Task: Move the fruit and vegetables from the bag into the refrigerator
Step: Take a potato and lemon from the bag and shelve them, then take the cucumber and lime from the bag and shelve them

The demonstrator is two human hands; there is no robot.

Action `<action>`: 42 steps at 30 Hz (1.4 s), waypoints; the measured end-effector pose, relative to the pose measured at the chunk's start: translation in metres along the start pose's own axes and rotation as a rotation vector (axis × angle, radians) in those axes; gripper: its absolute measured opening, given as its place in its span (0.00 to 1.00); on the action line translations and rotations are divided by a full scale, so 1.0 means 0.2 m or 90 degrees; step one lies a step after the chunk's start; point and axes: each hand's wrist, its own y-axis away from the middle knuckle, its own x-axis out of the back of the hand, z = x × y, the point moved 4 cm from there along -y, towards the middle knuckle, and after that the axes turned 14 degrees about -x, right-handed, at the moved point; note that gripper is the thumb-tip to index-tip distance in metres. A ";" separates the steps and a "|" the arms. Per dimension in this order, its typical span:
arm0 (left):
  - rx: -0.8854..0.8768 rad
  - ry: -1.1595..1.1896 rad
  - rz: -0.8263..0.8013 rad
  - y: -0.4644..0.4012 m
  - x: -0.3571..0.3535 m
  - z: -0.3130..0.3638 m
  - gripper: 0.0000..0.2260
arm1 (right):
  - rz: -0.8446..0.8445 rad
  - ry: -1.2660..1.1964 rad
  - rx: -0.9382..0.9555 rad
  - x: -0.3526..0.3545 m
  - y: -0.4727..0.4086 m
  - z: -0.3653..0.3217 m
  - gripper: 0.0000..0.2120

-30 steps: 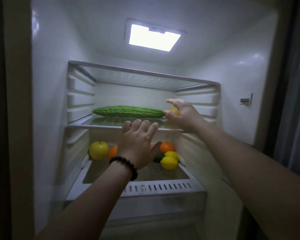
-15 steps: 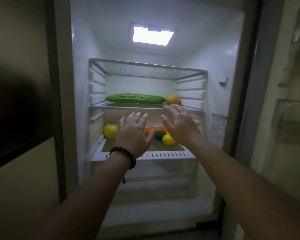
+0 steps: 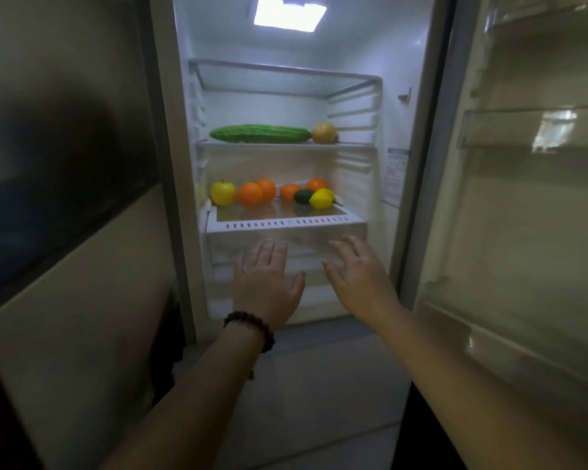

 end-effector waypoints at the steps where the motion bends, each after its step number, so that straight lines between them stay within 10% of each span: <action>1: -0.001 0.010 -0.008 0.04 0.00 0.04 0.30 | 0.004 0.007 -0.007 0.01 0.05 0.03 0.23; 23: -0.300 0.284 -0.196 0.70 -0.05 1.70 0.30 | 0.132 0.178 -0.347 0.80 1.51 1.14 0.28; 42: -0.651 0.564 -0.302 2.08 0.72 3.68 0.28 | 0.321 0.341 -0.812 2.07 3.90 1.61 0.22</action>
